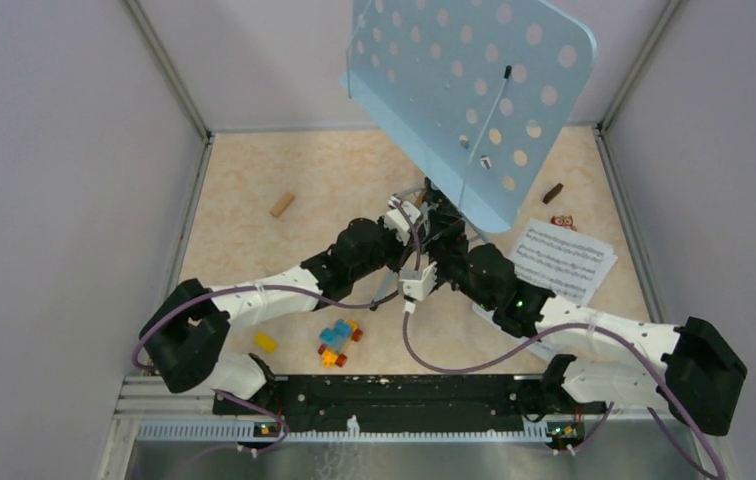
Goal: Pack up the instrument practice props
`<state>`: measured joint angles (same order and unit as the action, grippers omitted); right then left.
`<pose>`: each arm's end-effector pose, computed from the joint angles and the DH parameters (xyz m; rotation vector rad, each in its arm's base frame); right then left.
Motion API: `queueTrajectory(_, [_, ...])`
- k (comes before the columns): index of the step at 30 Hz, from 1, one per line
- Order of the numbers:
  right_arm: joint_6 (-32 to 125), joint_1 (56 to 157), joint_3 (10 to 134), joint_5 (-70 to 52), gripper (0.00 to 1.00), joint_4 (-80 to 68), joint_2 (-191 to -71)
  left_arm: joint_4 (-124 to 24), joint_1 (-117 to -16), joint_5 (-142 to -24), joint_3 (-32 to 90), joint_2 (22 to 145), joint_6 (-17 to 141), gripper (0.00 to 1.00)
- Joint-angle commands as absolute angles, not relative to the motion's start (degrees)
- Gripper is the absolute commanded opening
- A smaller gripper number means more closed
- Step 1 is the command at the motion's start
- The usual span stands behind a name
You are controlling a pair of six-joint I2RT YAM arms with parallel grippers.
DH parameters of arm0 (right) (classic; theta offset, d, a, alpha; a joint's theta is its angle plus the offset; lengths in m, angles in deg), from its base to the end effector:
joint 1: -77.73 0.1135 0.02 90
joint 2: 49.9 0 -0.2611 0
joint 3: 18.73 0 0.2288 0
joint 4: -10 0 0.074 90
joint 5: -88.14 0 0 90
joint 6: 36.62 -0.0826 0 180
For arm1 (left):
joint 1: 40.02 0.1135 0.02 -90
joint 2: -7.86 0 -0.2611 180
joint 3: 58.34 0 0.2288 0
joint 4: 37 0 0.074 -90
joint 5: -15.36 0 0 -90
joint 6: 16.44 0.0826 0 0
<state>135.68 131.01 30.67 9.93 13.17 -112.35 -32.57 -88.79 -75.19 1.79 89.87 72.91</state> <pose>0.1778 0.2101 0.2668 -1.5760 0.8090 -0.5482 0.2271 -0.2603 0.2398 0.7888 1.7502 -0.5973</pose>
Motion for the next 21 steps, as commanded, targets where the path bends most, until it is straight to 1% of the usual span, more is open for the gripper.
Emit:
queueTrajectory(1, [119.25, 132.76, 26.51, 7.97, 0.87, 16.54, -105.14, -34.41, -91.0, -81.19, 3.26, 91.77, 78.3, 0.0])
queueTrajectory(4, [103.65, 132.7, 22.45, 12.63, 0.87, 25.24, -98.13, -34.34, -91.0, -80.86, 3.22, 91.46, 78.39, 0.0])
queueTrajectory(7, [90.08, 132.73, 17.97, 15.87, 0.88, 28.11, -91.95, -34.14, -91.0, -80.85, 3.11, 91.72, 78.39, 0.0])
queueTrajectory(10, [77.85, 132.69, 11.05, 19.81, 0.88, 36.02, -88.0, -34.4, -91.0, -81.17, 3.28, 92.09, 78.3, 0.0])
queueTrajectory(12, [67.9, 132.66, 7.94, 23.99, 0.87, 40.06, -86.25, -34.55, -91.0, -81.17, 3.37, 92.26, 78.3, 0.0])
queueTrajectory(13, [62.66, 132.65, 7.04, 28.16, 0.86, 42.2, -85.89, -34.6, -91.0, -81.03, 3.4, 92.26, 78.35, 0.0])
queueTrajectory(14, [55.84, 132.65, 6.68, 32.83, 0.88, 41.78, -85.85, -34.62, -91.01, -80.98, 3.4, 92.28, 78.38, 0.0])
queueTrajectory(15, [48.41, 132.56, 7.2, 37.36, 0.93, 39.16, -85.83, -34.63, -91.0, -80.88, 3.37, 92.31, 78.45, 0.0])
queueTrajectory(16, [40.32, 132.14, 8.44, 41.05, 0.97, 34.39, -86.05, -34.7, -91.01, -80.69, 3.31, 92.32, 78.52, 0.0])
queueTrajectory(17, [32.29, 130.73, 10.83, 42.33, 0.98, 28.95, -86.43, -34.71, -91.05, -80.59, 3.31, 92.37, 78.56, 0.0])
queueTrajectory(21, [7.4, 124.05, 18.84, 34.26, 0.99, 11.11, -89.49, -34.74, -91.08, -80.97, 3.42, 92.49, 78.47, 0.0])
